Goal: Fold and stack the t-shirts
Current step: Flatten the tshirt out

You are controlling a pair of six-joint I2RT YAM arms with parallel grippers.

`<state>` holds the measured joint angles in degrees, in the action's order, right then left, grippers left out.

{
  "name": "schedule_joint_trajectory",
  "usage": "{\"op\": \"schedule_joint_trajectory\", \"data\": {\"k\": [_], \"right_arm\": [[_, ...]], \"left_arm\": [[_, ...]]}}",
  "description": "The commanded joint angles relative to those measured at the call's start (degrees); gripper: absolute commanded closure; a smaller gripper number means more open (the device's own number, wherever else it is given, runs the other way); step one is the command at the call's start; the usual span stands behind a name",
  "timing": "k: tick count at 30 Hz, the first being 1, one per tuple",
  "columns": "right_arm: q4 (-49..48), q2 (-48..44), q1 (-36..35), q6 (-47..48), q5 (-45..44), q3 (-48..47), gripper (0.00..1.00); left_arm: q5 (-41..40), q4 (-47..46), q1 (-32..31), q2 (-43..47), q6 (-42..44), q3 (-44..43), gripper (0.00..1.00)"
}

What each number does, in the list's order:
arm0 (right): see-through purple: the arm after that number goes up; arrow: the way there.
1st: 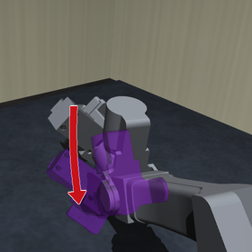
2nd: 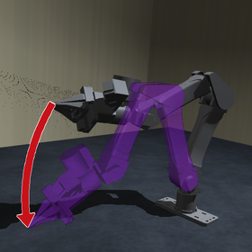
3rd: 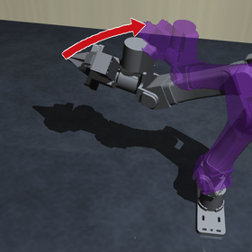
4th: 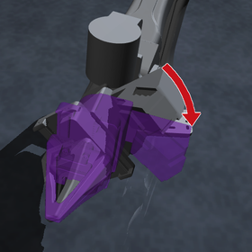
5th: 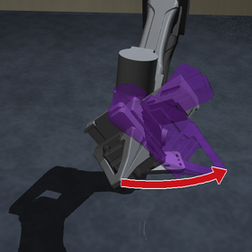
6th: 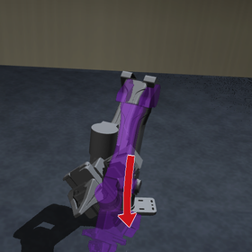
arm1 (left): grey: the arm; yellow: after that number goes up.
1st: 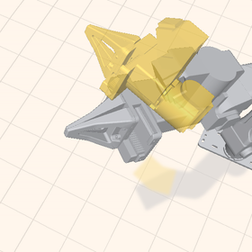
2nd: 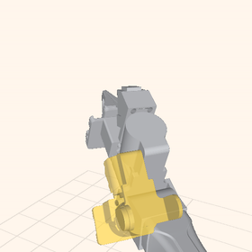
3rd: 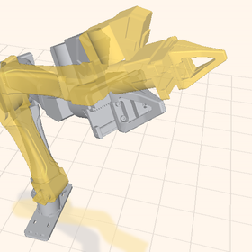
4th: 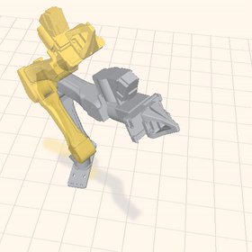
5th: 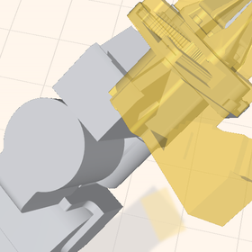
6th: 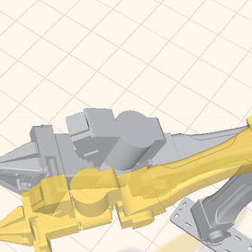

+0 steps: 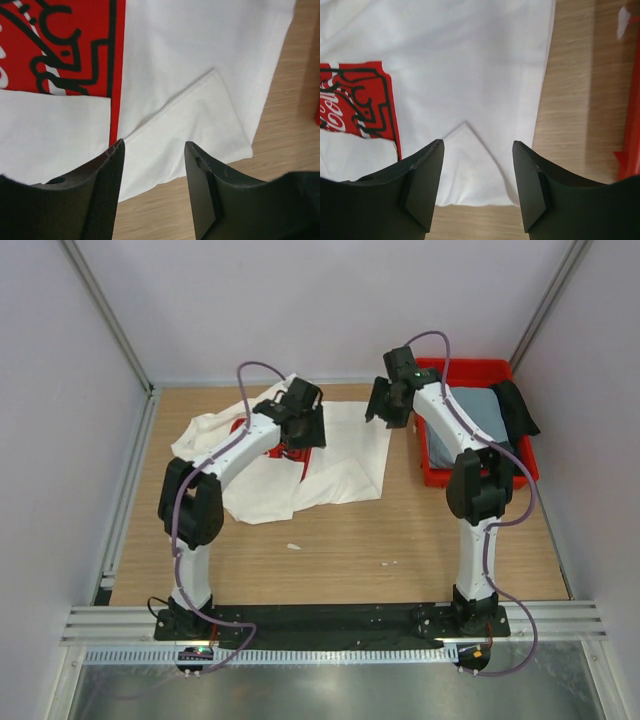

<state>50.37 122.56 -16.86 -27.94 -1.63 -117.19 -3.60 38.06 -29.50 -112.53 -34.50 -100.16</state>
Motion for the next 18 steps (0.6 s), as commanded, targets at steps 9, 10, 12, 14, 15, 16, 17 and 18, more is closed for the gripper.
{"op": "schedule_joint_trajectory", "data": {"k": [9,10,12,14,15,16,17,18], "right_arm": [[-4.8,-6.4,-2.5,-6.1,6.8,18.0,0.44],[-5.0,-6.5,-2.6,-6.1,6.8,18.5,0.44],[-5.5,-6.5,-2.6,-6.1,7.1,19.2,0.45],[-5.6,-6.5,-2.7,-6.0,7.3,19.5,0.47],[-5.8,-6.5,-2.7,-6.0,7.4,19.6,0.47],[-5.9,-6.5,-2.8,-6.0,7.5,19.7,0.47],[-6.1,-6.4,-2.8,-5.8,7.5,19.8,0.47],[-6.1,-6.2,-2.8,-5.6,7.5,19.8,0.47]], "left_arm": [[-12.0,6.7,-4.2,-11.7,5.3,-6.1,0.56],[-12.2,6.8,-4.2,-12.0,6.1,-6.3,0.57],[-12.7,7.0,-4.2,-12.9,6.7,-6.9,0.6],[-12.6,7.0,-4.2,-13.8,7.2,-7.5,0.62],[-12.7,7.1,-4.2,-14.1,7.2,-7.9,0.63],[-12.7,7.2,-4.2,-14.4,7.2,-8.3,0.64],[-12.6,7.1,-4.2,-14.6,7.3,-8.6,0.64],[-12.5,7.1,-4.2,-15.2,7.3,-9.1,0.66]]}}
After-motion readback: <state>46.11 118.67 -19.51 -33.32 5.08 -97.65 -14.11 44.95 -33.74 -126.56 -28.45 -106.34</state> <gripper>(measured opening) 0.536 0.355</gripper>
